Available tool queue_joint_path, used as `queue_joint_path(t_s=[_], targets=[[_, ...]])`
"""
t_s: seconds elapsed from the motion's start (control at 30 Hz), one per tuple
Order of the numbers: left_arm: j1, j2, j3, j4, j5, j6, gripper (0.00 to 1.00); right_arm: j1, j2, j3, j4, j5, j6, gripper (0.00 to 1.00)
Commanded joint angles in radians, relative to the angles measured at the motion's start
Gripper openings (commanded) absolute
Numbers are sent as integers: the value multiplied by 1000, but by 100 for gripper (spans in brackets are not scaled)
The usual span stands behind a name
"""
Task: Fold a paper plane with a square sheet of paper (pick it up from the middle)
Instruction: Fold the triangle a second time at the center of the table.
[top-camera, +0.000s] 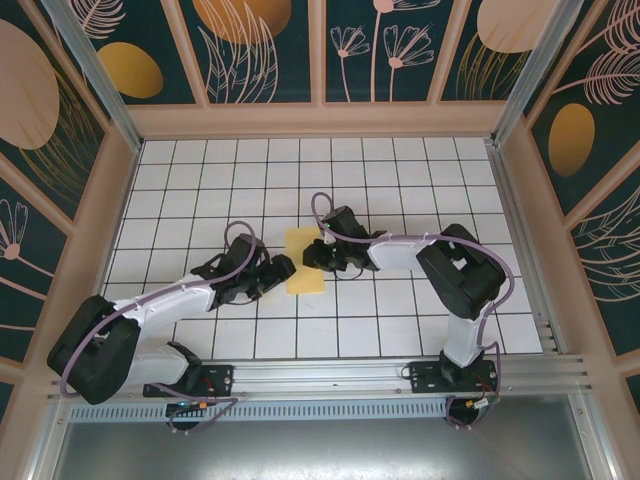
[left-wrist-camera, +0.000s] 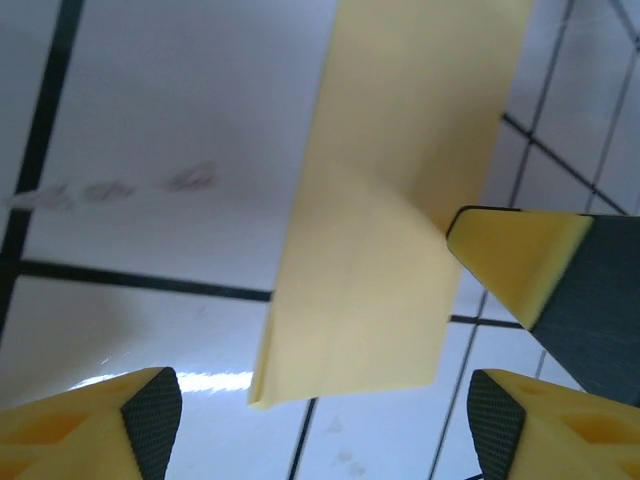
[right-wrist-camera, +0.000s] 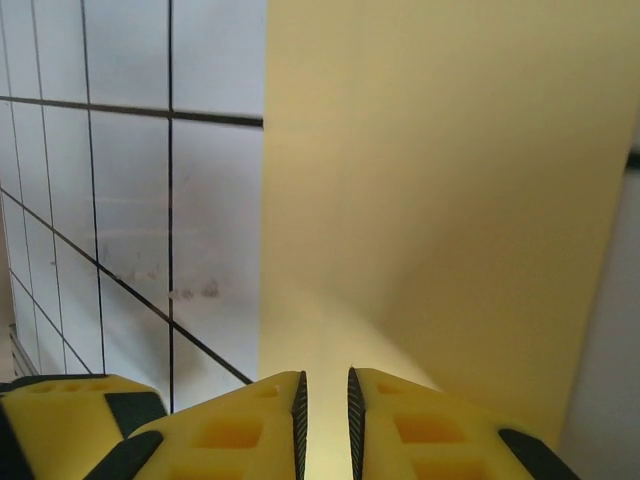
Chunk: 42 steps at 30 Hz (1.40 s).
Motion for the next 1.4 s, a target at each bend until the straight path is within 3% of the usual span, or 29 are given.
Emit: queue_joint_path(t_s=[0.0,0.07,0.33,0.43,0.67,1.37], targets=[[0,-23,-27,54,42,-53,74,20,18,-33,34,31,63,22],[1,-11,-34,63,56,-58,71,20,23,-43,37,38,73,21],[1,85,-4,86,70,-35,45,12,40,-76,37,18,86,21],[1,114,-4,105,76,-31,44,10,47,-88,51,9,85,20],[1,147,5,133,98,-15,31,10,64,-111,92,-15,92,18],[1,179,36,165,89,70,35,-5,53,-162,138,-38,83,17]])
